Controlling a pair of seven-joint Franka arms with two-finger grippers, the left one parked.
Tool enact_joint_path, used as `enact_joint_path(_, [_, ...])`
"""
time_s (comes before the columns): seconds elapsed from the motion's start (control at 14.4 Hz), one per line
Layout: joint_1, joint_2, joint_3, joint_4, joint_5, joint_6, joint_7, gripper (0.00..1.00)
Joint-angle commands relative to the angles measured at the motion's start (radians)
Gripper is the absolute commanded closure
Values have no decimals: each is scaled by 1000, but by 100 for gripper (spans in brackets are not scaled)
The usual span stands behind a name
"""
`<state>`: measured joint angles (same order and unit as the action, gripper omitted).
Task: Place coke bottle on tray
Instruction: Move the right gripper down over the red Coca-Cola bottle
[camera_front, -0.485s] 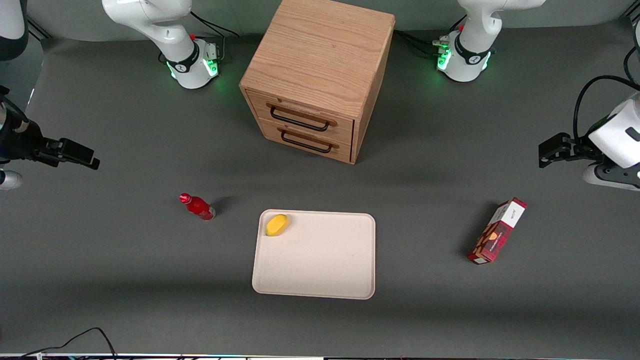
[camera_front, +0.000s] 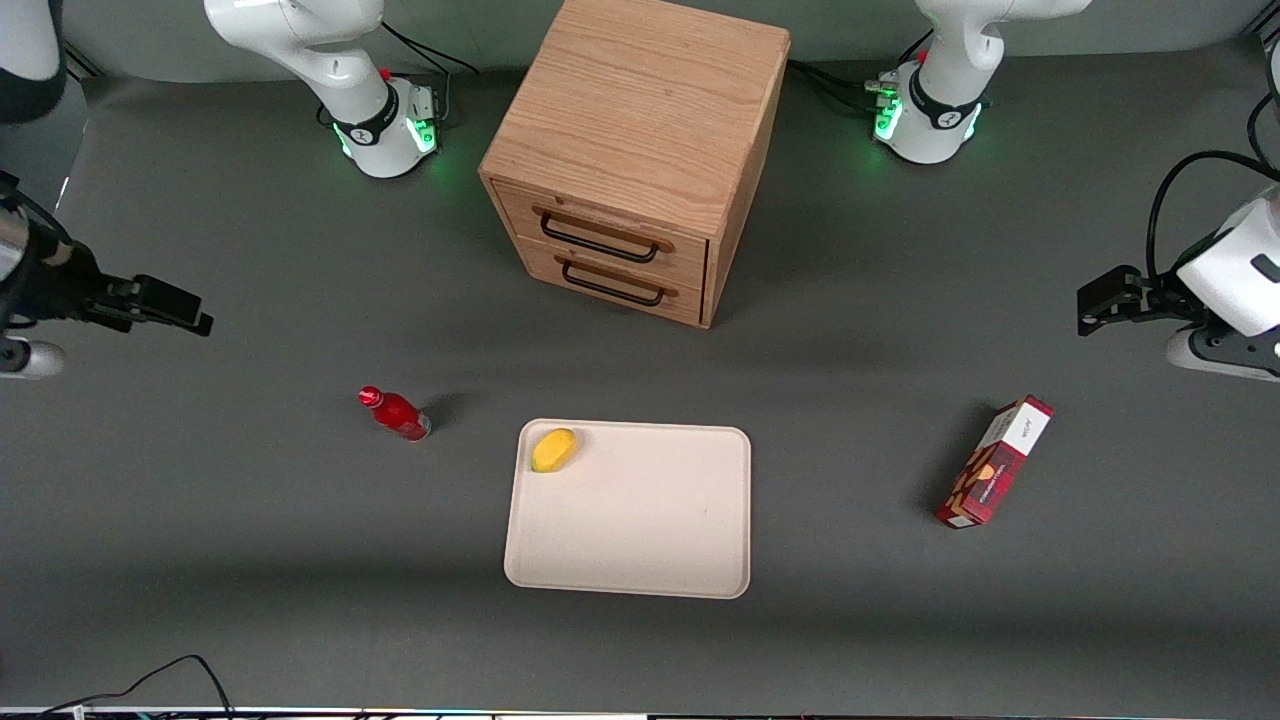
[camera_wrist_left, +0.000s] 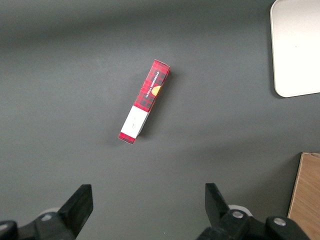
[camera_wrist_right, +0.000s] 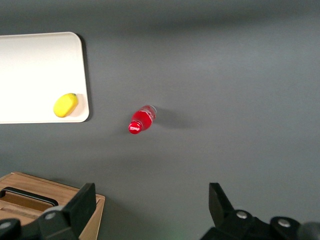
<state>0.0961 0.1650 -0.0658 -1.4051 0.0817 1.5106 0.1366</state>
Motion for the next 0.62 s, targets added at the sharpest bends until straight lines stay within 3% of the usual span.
enact_joint_path(0.0, [-4, 21, 29, -78, 29, 107, -14, 0])
enact_joint_path(0.42, [-4, -6, 121, -391, 7, 426, -17, 0])
enact_joint_path(0.55, [-7, -12, 146, -492, -58, 554, -22, 0])
